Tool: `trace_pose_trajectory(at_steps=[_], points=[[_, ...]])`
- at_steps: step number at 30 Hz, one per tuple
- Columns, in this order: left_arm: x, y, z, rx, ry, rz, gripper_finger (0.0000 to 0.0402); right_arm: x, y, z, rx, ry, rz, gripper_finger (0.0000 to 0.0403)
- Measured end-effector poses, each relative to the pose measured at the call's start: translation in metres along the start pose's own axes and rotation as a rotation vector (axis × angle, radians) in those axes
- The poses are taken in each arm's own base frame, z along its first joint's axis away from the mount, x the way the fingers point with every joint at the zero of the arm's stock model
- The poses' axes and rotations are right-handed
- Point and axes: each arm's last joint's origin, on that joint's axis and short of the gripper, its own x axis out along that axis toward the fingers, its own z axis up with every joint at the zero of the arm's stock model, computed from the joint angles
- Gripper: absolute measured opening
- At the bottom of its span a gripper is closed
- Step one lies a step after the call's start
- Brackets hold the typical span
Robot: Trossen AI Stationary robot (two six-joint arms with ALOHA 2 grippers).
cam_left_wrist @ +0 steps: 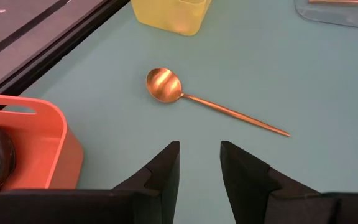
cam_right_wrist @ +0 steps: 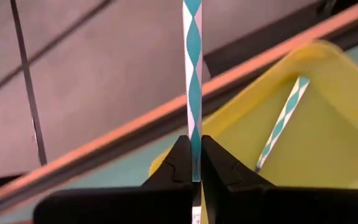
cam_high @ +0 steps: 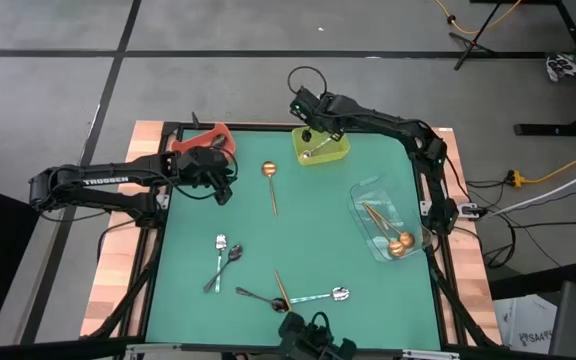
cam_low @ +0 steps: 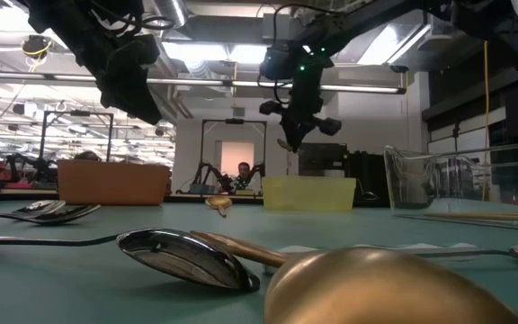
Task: Sort silverware by color (type)
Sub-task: Put the center white and green spoon into the yellow bin
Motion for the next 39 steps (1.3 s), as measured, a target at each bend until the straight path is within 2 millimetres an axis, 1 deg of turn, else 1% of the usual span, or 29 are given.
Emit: trace_pose_trajectory(at_steps=[5,7,12,18,21,31,39], points=[[0.0,0.0,-0.001,0.002,0.009,0.002,0.011,-0.005,-0.001,-0.009,0.021,-0.069,-0.016,0.0001],[0.0,0.001,-0.002,0.005,0.025,0.006,0.011,-0.007,-0.003,-0.015,0.039,-0.104,-0.041,0.0001],[0.0,0.001,-0.003,0.006,0.034,0.009,0.011,-0.009,-0.009,-0.029,0.133,-0.175,-0.089,0.0001],[0.0,0.001,-0.003,0.006,0.035,0.009,0.011,-0.006,-0.011,-0.035,0.236,-0.223,-0.093,0.0001],[0.0,0.001,-0.003,0.006,0.035,0.009,0.011,0.001,-0.013,-0.038,0.24,-0.25,-0.109,0.0001],[0.0,0.001,-0.004,0.007,0.037,0.009,0.011,0.029,-0.02,-0.053,0.219,-0.244,-0.189,0.0001],[0.0,0.001,-0.004,0.007,0.039,0.01,0.011,0.044,-0.023,-0.06,0.214,-0.25,-0.218,0.0001]])
